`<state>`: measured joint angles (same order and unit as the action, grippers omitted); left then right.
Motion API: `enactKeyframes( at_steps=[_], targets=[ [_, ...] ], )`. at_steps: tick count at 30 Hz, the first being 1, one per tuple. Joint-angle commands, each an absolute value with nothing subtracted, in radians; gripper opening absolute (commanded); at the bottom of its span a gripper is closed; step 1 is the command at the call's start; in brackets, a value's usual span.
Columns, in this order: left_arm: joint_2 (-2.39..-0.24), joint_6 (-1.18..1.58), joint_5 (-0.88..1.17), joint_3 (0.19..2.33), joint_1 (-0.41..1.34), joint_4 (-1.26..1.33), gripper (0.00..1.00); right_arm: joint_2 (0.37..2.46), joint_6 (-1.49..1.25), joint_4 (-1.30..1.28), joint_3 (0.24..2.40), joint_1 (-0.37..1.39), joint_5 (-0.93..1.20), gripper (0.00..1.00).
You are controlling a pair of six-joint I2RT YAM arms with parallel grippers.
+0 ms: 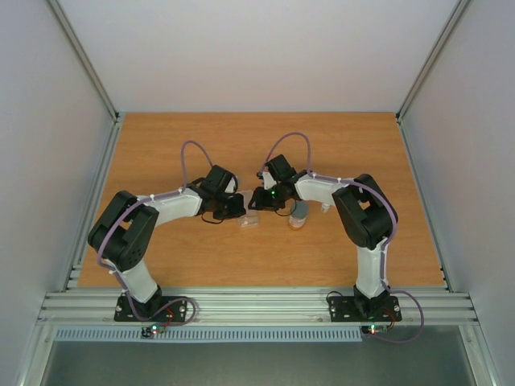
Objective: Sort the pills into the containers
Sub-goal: Close the pill container at the center of the board, then reset both arms
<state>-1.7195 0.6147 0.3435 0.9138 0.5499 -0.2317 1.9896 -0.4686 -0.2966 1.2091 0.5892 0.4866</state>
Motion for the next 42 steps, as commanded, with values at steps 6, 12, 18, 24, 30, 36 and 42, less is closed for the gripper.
enactKeyframes(
  at_steps=[6, 12, 18, 24, 30, 36, 42],
  targets=[
    [-1.718, 0.596, 0.273, 0.885, 0.546, -0.306, 0.02, 1.973, -0.474, -0.332, 1.188, 0.605, 0.355, 0.43],
    [-1.695, 0.597, 0.252, 0.971, 0.545, -0.341, 0.1, 1.913, -0.441, -0.356, 1.265, 0.596, 0.29, 0.47],
    [-1.701, 0.595, 0.242, 1.095, 0.543, -0.393, 0.18, 1.896, -0.407, -0.407, 1.372, 0.586, 0.272, 0.56],
    [-1.678, 0.595, 0.22, 1.191, 0.541, -0.438, 0.3, 1.823, -0.388, -0.438, 1.435, 0.578, 0.179, 0.56],
    [-1.552, 0.57, 0.091, 1.202, 0.529, -0.423, 0.45, 1.669, -0.319, -0.423, 1.459, 0.527, -0.084, 0.57],
    [-1.293, 0.524, -0.208, 1.094, 0.503, -0.333, 0.58, 1.518, -0.294, -0.409, 1.383, 0.379, -0.241, 0.57],
    [-1.023, 0.48, -0.529, 0.865, 0.486, -0.163, 0.7, 1.343, -0.243, -0.325, 1.182, 0.254, -0.461, 0.59]
  ],
)
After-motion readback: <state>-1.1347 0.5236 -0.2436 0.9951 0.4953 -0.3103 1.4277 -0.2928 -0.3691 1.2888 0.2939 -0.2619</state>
